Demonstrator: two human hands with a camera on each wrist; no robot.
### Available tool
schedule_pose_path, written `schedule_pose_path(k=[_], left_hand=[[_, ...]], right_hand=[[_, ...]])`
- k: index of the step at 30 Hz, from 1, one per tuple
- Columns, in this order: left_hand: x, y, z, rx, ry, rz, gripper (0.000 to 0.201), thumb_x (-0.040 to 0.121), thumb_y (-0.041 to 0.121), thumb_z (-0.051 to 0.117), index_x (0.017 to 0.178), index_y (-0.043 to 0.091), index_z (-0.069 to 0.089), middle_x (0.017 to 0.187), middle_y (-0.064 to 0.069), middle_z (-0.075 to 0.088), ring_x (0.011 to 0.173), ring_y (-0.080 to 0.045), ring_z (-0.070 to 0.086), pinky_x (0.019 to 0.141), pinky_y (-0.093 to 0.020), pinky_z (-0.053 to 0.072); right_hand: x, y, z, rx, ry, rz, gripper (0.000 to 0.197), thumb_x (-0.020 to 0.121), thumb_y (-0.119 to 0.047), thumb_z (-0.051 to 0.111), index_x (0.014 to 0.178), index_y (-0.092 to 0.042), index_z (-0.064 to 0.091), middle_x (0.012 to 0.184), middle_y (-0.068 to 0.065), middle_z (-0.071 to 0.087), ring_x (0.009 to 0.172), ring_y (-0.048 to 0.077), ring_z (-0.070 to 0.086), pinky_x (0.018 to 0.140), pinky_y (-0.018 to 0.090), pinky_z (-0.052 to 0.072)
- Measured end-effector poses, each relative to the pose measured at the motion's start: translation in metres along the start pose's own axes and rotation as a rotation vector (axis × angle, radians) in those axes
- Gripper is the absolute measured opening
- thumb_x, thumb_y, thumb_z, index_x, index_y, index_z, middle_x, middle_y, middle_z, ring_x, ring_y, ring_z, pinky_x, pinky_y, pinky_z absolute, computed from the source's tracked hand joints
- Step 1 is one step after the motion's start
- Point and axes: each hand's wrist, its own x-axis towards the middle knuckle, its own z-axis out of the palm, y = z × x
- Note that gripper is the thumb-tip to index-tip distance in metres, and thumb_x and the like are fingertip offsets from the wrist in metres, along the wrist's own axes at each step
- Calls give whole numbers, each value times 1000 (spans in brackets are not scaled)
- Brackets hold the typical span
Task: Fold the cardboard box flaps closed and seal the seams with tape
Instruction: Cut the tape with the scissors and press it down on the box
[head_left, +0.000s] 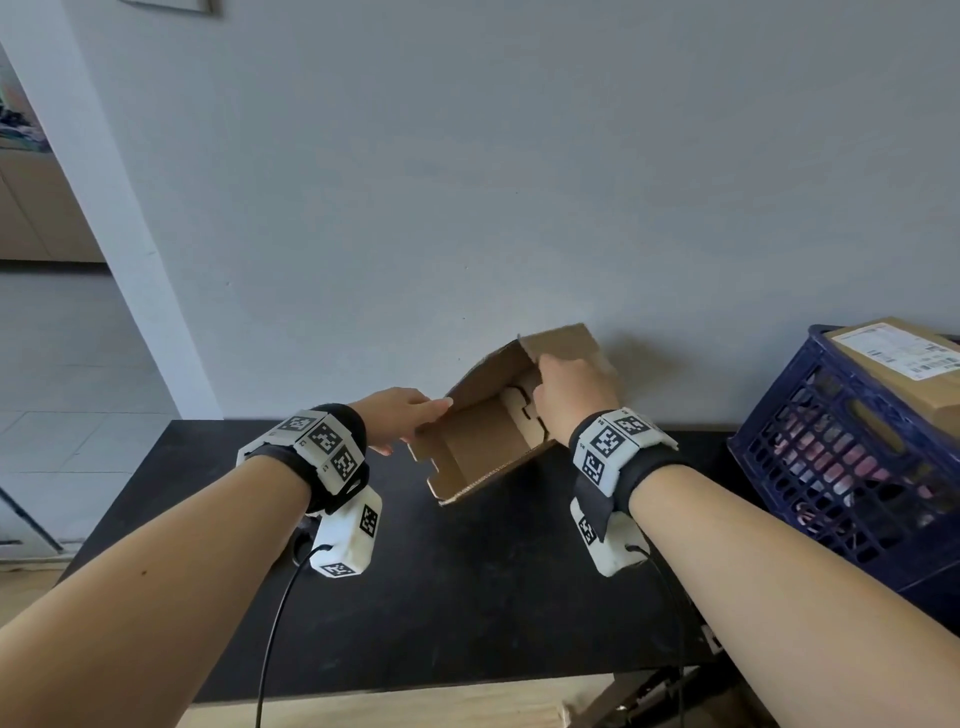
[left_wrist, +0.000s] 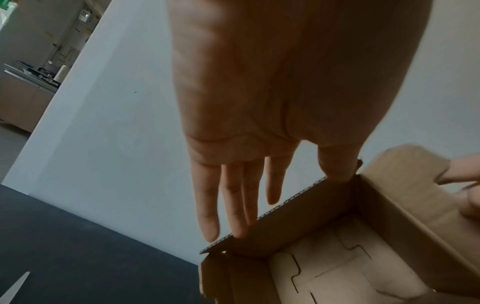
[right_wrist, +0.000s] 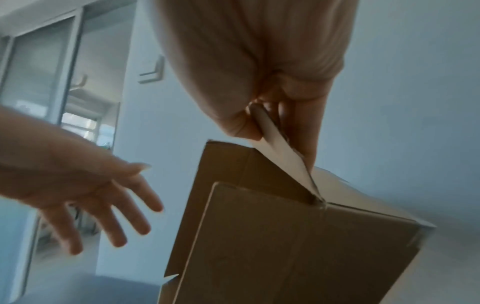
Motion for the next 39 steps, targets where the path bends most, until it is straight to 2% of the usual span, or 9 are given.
schedule_pose_path(k=[7,9,11,14,20,23,27,33,39], left_hand=[[13,-3,-5,98,167,-63,70,93,50,45,146,8,25,148,-14,37,133,-30,40,105,-40,40],[18,-8,-6,29,190,-116,76,92,51,47,148,7,19,149,-16,35,133,-32,40,104,-44,42],[23,-9,-6,-57,194,-143,74,91,50,49,145,6,21,136,-16,49,123,-32,50,97,-47,49],[29,-7,-6,-143,238,-128,53,93,40,51,131,6,35,89,-6,62,99,-28,65,80,-44,58],[44,-15,-13,-117,320,-163,33,87,9,43,120,10,47,62,-11,66,66,-28,62,80,-41,58],[52,-21,-15,-92,327,-172,31,85,13,46,115,13,49,58,-8,65,59,-26,61,78,-39,59],[64,-22,-18,-115,326,-196,36,85,19,51,121,16,47,71,-9,66,62,-25,66,72,-36,60],[91,-8,-8,-55,250,-182,44,85,18,44,128,15,46,77,-16,73,75,-25,72,90,-36,54],[116,15,5,-107,246,-138,46,89,24,48,135,17,43,89,-10,67,75,-29,72,86,-34,56]], right_hand=[[12,23,-2,182,131,208,23,94,-8,39,111,-3,54,107,17,63,98,35,60,69,30,40],[16,32,-1,245,132,273,16,95,-9,38,101,-5,53,95,12,60,95,34,58,68,30,35],[19,40,1,336,106,332,11,95,-10,37,93,-7,48,85,6,53,91,32,53,69,30,33],[26,48,10,405,74,353,11,94,-10,37,87,-8,45,92,12,55,94,33,54,71,30,34],[43,58,33,468,0,333,20,90,-3,34,72,-10,37,68,3,39,69,25,40,56,29,28],[53,57,45,505,-73,298,16,90,-5,38,98,-1,53,94,17,58,84,35,53,70,36,44],[67,55,59,539,-205,333,37,92,-12,39,127,-1,47,125,19,55,103,38,59,87,50,52],[91,71,77,557,-224,359,34,100,-20,30,127,-13,48,128,12,55,108,31,54,91,37,46],[109,100,80,579,-204,398,49,101,-16,31,149,-18,24,144,12,44,126,34,47,97,32,40]])
